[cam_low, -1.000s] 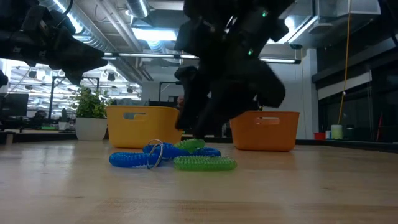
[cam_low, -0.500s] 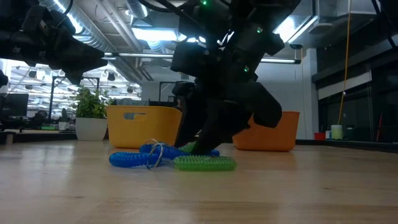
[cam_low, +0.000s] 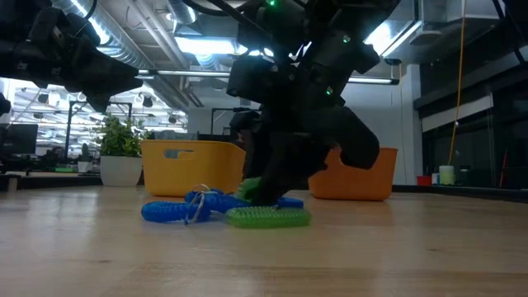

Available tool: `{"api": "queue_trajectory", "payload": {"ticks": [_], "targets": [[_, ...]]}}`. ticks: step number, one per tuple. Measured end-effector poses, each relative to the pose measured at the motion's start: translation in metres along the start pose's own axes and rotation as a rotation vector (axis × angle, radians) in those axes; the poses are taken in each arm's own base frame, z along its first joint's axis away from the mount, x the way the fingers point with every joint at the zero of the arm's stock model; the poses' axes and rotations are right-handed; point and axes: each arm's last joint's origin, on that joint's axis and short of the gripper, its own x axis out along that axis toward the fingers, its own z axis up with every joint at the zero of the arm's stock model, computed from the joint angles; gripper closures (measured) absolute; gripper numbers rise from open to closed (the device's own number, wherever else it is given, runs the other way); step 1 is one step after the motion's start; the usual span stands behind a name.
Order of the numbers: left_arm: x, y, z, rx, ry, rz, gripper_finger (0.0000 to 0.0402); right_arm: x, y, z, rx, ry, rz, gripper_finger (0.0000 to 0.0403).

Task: Sort spring keychains
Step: Put the green spring keychain into the orange bin

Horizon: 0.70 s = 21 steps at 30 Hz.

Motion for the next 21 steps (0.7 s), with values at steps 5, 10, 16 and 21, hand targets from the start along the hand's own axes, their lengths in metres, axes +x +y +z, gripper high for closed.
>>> {"api": "queue_trajectory", "payload": {"ticks": [5,10,16,21], "targets": [[0.000,0.000,0.000,0.000,0.000,0.000,0.0279,0.000,0.000,0.000,0.029,-0.002,0.003,0.0314],[0.000,0.000,0.000,0.000,0.000,-0.001,0.0279,0.000,0.000,0.002,0.038,-0.015,0.019,0.0357],[0.000,0.000,0.000,0.000,0.000,0.000,0.0279,-0.005,-0.003,0.014,0.033,-0.061,0.021,0.0377],[0.000,0.000,0.000,0.000,0.000,0.000,0.0279,-0.008,-0.005,0.021,0.038,-0.079,0.020,0.0362]]}}
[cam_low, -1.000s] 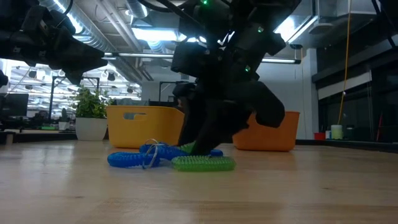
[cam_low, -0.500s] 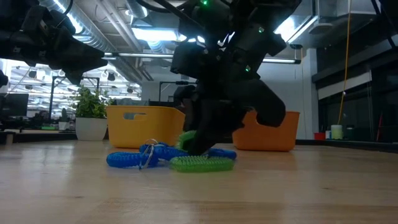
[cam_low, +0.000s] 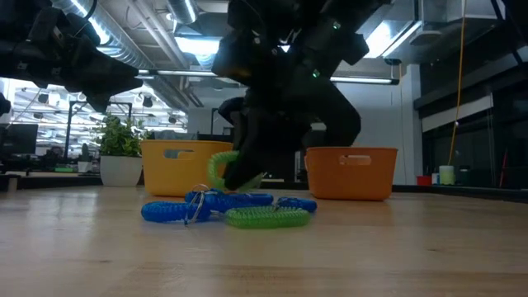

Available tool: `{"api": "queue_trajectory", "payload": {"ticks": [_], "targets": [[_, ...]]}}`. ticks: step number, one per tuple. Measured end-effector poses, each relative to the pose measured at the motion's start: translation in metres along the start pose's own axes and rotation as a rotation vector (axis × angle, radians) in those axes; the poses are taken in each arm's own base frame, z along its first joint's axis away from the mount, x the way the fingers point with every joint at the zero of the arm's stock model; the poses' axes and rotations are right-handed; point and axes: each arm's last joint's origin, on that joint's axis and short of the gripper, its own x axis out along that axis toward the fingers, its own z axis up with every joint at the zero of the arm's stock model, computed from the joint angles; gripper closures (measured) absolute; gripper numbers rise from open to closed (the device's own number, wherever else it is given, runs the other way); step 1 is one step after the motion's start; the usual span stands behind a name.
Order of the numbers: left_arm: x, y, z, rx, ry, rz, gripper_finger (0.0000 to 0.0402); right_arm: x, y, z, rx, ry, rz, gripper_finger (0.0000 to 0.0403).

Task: Sort spring keychains
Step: Put the green spring keychain into the orange bin

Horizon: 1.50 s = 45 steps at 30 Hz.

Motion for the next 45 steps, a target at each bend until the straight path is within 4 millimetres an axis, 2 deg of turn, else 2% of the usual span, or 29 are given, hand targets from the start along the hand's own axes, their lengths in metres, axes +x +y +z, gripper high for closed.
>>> {"api": "queue_trajectory", "payload": {"ticks": [5,10,17,25,31,41,45], "targets": [[0.000,0.000,0.000,0.000,0.000,0.000,0.0279,-0.006,0.001,0.012,-0.009,-0.005,0.003,0.0377],[0.000,0.000,0.000,0.000,0.000,0.000,0.0279,-0.020,0.001,0.026,-0.009,0.062,0.027,0.0378],[0.000,0.000,0.000,0.000,0.000,0.000,0.0279,-0.059,-0.009,0.051,0.183,0.205,-0.021,0.0376],[0.000,0.000,0.000,0.000,0.000,0.000,0.0279,-0.102,-0.020,0.074,0.099,0.242,-0.005,0.0378],[0.000,0.000,0.000,0.000,0.000,0.000,0.0279,-0.120,-0.037,0.072,0.157,0.275,-0.011,0.0378],[0.000,0.000,0.000,0.000,0.000,0.000,0.0279,-0.125,-0.063,0.056,0.220,0.276,0.090,0.0378],[0.000,0.000,0.000,0.000,0.000,0.000,0.0279,-0.125,-0.065,0.056,0.225,0.275,0.091,0.0378]]}}
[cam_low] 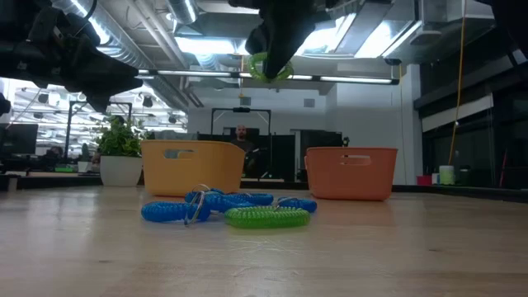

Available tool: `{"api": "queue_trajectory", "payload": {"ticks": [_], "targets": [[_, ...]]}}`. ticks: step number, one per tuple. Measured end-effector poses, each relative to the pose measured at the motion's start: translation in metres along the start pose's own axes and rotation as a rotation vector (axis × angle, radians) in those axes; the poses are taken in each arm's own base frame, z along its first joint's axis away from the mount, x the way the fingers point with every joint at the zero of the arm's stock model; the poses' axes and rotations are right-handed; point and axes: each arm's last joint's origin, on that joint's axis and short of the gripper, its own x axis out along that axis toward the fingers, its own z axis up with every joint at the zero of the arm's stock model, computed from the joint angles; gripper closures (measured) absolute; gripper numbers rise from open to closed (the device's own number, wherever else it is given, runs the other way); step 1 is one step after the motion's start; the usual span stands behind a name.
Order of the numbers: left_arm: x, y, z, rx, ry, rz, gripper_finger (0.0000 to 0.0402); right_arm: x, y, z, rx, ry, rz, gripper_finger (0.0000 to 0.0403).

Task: Sort spring keychains
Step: Put the green spring keychain into the orange bin

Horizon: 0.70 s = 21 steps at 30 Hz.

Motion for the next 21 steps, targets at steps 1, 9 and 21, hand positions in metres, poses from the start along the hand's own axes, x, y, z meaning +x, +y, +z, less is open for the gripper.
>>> {"api": "queue_trajectory", "payload": {"ticks": [1,9,21], "targets": [[0.000,0.000,0.000,0.000,0.000,0.000,0.0279,0.000,0.000,0.000,-0.001,0.000,0.000,0.0378],[0.000,0.000,0.000,0.000,0.000,0.000,0.0279,-0.002,0.001,-0.002,0.036,0.014,0.004,0.0378],[0.000,0.000,0.000,0.000,0.000,0.000,0.0279,-0.026,-0.012,-0.032,0.129,0.056,0.038,0.0378]]}}
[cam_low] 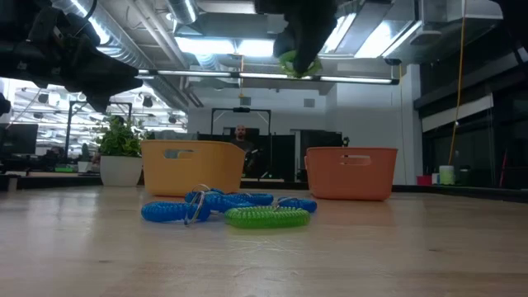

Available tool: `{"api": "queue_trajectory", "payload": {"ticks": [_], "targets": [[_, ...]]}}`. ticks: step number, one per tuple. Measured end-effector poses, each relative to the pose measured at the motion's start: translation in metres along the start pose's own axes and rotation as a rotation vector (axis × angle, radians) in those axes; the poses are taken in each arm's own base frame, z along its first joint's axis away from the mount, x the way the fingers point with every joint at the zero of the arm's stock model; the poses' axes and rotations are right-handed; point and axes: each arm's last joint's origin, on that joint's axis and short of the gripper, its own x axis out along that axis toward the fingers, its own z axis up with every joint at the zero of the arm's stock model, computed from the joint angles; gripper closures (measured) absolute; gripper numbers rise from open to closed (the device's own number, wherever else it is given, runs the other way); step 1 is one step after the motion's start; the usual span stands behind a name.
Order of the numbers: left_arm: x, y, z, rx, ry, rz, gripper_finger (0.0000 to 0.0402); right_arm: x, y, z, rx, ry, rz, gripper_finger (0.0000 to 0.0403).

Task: Sort spring keychains
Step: Put the green spring keychain into the orange bin

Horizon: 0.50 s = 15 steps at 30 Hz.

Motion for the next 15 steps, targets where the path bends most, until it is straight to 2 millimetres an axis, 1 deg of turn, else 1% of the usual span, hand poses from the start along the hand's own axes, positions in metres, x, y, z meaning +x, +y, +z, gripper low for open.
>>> {"api": "queue_trajectory", "payload": {"ticks": [5,9,15], "targets": [[0.000,0.000,0.000,0.000,0.000,0.000,0.0279,-0.004,0.002,-0.027,-0.006,-0.097,-0.025,0.0378],[0.000,0.000,0.000,0.000,0.000,0.000,0.0279,-0.019,0.003,-0.052,0.000,-0.187,-0.070,0.0377],[0.000,0.000,0.000,0.000,0.001,0.000,0.0279,-0.034,0.000,-0.083,0.116,-0.291,-0.190,0.0377]]}}
